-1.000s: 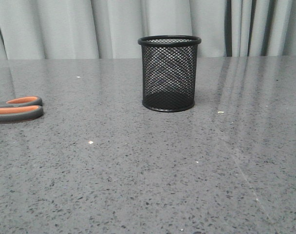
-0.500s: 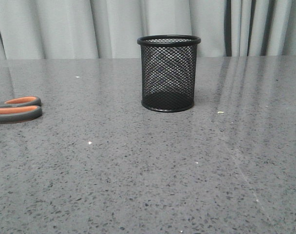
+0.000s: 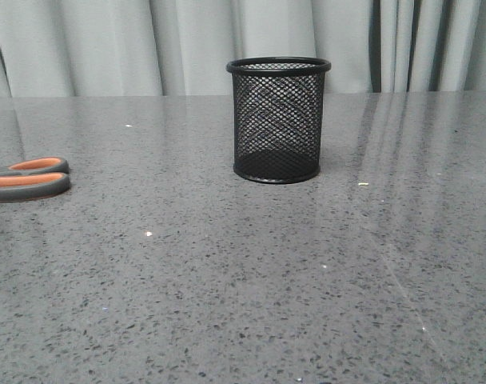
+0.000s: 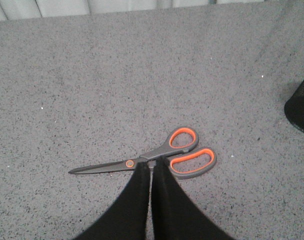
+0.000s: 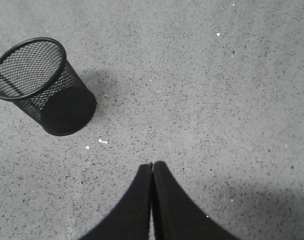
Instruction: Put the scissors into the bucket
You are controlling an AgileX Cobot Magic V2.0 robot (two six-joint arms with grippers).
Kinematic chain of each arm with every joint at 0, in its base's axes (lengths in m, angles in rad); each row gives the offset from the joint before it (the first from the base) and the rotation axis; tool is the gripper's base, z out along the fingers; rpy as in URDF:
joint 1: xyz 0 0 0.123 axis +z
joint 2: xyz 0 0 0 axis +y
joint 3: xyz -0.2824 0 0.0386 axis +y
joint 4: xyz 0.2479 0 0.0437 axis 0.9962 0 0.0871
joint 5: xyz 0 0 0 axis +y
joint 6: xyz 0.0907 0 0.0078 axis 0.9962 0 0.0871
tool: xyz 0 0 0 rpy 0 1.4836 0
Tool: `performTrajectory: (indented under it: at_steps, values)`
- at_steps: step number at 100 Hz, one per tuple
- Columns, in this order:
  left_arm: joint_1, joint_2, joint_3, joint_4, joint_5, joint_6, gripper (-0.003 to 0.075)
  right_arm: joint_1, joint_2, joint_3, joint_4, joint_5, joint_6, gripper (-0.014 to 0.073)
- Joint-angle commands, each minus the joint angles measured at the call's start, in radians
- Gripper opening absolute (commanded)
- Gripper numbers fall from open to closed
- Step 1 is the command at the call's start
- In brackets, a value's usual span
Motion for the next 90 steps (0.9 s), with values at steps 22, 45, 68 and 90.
performTrajectory:
  at_steps: [22,45,68,90]
  values:
    - [0.001,0.068,-0.045,-0.132,-0.028,0.162,0.0075,-0.007,0.016,-0.062,0.08,-0.039,-0.128,-0.0043]
    - [0.001,0.07,-0.045,-0.153,-0.026,0.183,0.0403,-0.007,0.016,-0.062,0.114,-0.027,-0.176,-0.0011]
    - [0.001,0.07,-0.045,-0.156,-0.014,0.202,0.0409,-0.007,0.016,-0.062,0.116,-0.02,-0.176,0.0412]
    - [0.001,0.103,-0.045,-0.191,0.026,0.29,0.0409,-0.007,0.016,-0.062,0.116,-0.02,-0.176,0.0475]
